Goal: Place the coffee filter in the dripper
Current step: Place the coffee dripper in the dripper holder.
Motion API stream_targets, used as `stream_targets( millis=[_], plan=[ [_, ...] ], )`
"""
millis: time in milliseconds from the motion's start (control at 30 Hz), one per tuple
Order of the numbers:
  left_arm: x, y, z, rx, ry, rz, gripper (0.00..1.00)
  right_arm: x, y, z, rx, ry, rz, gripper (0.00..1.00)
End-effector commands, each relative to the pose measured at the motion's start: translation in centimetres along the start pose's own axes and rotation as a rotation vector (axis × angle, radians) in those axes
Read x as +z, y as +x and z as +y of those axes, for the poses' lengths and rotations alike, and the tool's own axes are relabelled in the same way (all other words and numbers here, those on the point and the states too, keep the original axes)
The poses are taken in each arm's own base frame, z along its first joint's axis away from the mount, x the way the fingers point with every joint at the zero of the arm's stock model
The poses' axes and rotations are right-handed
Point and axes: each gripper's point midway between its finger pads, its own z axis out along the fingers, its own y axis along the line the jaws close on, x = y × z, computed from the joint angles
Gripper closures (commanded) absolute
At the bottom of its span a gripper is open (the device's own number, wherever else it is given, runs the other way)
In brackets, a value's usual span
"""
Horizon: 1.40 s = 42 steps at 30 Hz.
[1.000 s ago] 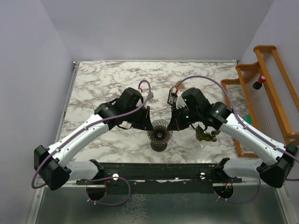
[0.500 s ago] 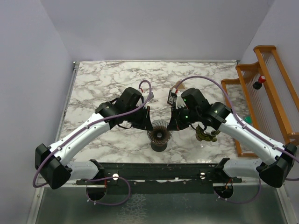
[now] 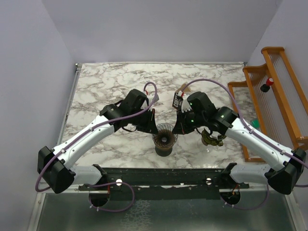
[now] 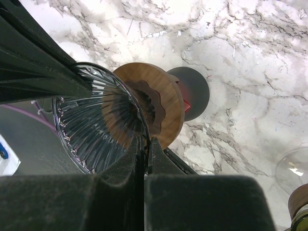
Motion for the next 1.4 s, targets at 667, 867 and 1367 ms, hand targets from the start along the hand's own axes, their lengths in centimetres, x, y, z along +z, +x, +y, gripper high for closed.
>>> stream_targets(
  millis=[667, 867, 1367],
  plan=[
    [3.2, 3.2, 4.5, 0.043, -0.121, 0.118, 0.96, 2.6, 5.6, -4.7, -0.042, 0.158, 0.191, 0.91],
    [2.5, 1.9, 3.6, 0.064, -0.109, 0.080, 0.80, 1.7, 3.5, -3.6, -0.048, 0.137, 0.132, 0.87],
    [1.3, 0.0, 2.3, 0.087, -0.102, 0.035, 0.74, 0.8, 0.8, -1.2, -0.033, 0.064, 0.055, 0.70]
  ],
)
